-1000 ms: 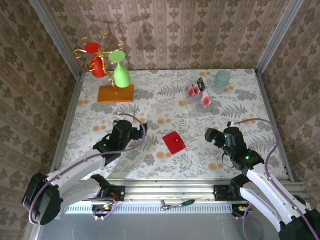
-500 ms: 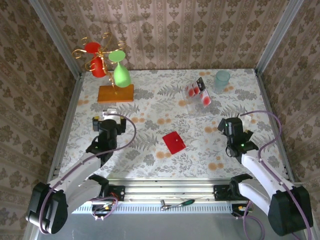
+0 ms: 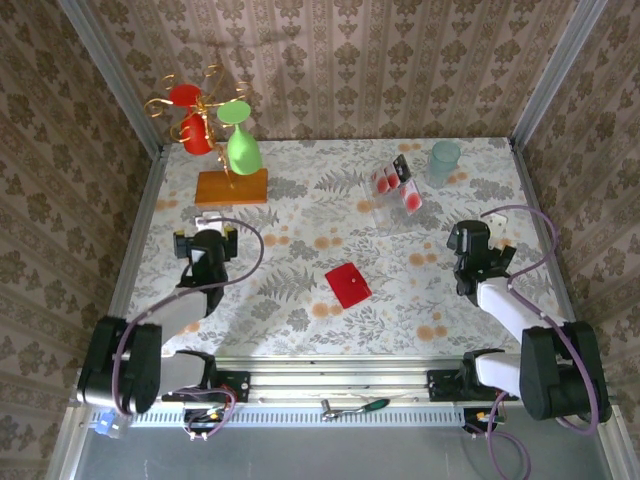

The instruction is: Put the credit cards into the card holder

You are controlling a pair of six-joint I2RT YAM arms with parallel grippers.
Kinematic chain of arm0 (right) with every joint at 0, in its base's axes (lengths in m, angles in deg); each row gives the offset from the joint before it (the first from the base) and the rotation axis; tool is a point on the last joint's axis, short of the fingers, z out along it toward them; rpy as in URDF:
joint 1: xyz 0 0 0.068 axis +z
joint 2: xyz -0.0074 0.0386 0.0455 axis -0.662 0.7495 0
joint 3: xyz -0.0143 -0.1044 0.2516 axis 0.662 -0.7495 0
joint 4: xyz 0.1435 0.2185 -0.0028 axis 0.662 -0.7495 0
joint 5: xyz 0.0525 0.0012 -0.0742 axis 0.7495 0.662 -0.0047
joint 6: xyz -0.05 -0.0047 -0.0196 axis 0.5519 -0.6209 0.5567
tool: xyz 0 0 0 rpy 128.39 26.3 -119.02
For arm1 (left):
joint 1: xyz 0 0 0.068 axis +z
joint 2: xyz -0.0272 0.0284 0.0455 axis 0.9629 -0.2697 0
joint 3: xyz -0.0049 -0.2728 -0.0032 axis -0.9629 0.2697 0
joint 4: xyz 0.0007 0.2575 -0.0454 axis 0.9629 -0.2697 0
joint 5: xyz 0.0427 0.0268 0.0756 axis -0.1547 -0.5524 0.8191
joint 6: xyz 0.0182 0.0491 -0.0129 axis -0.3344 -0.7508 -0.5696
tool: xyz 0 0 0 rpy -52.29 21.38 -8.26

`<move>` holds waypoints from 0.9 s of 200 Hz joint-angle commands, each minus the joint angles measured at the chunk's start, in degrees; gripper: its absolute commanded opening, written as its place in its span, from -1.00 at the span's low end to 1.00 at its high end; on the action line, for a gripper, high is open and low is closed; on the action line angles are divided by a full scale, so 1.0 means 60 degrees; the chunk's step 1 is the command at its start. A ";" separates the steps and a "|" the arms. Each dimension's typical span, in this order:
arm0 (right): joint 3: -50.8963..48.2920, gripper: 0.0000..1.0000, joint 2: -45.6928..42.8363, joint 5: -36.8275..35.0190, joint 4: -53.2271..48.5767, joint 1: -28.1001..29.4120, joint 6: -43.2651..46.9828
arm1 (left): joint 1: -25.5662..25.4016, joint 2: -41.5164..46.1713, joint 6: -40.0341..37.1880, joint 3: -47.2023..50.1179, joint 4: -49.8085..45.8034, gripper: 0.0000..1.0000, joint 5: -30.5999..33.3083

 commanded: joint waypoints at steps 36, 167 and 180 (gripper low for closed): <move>-0.0765 1.00 0.0679 0.1961 0.3672 -0.0184 0.1345 | 0.0526 -0.1624 -0.0603 0.0014 0.3040 1.00 -0.0658; -0.1767 1.00 0.2968 0.4778 0.8201 -0.0521 0.2027 | 0.1567 -0.2872 -0.0306 0.0221 0.4191 1.00 -0.3371; -0.1401 1.00 0.3105 0.5189 0.7800 -0.0624 0.2073 | 0.1732 -0.2862 -0.0240 0.0038 0.3834 1.00 -0.3768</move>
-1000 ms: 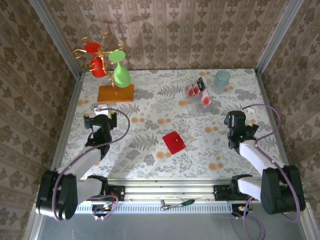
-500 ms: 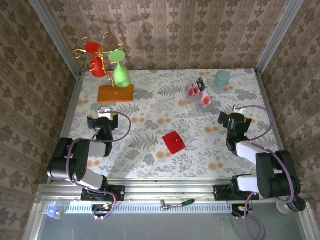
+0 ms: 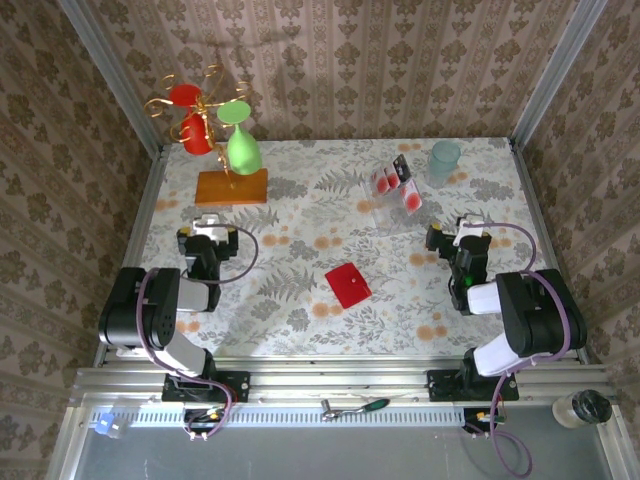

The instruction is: Put the credit cards into the card holder

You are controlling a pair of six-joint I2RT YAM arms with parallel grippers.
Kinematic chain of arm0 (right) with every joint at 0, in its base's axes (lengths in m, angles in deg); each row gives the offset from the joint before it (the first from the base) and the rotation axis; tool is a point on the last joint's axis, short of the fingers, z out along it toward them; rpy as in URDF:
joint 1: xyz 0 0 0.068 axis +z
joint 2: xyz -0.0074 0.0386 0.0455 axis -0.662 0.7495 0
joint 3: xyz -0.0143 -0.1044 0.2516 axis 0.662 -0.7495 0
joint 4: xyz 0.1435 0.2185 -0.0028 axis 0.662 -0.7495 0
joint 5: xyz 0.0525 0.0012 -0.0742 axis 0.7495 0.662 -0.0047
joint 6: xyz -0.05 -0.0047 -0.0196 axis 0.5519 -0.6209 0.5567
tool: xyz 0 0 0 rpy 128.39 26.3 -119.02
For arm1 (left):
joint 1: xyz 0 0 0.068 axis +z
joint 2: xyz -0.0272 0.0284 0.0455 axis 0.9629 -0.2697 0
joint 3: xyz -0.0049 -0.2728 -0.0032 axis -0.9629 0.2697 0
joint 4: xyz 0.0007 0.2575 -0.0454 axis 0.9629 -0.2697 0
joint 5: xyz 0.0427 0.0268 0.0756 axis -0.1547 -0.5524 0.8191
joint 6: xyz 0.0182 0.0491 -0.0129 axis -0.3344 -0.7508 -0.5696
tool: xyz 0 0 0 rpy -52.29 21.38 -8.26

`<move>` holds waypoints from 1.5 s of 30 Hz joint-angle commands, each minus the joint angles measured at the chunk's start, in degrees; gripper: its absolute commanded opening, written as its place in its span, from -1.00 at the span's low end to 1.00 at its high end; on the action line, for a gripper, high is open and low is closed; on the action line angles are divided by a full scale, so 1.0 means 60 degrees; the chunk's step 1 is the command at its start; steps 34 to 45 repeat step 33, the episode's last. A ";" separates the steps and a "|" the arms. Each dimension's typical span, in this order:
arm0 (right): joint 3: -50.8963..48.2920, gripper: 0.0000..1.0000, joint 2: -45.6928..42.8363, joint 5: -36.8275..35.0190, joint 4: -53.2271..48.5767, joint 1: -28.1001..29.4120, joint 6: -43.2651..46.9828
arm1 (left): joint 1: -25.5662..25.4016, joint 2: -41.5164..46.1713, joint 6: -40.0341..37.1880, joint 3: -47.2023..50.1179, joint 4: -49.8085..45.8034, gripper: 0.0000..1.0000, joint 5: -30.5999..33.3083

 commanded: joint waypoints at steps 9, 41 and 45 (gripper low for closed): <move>0.1176 1.00 0.0102 0.1069 -0.1475 -0.0044 0.0504 | 0.0762 0.0064 0.0425 -0.0706 -0.1250 1.00 -0.1785; 0.1250 1.00 0.0094 0.1000 -0.1607 0.0142 0.0750 | 0.0676 0.0094 0.0293 -0.0604 -0.1088 1.00 -0.1829; 0.1250 1.00 0.0094 0.1000 -0.1607 0.0142 0.0750 | 0.0676 0.0094 0.0293 -0.0604 -0.1088 1.00 -0.1829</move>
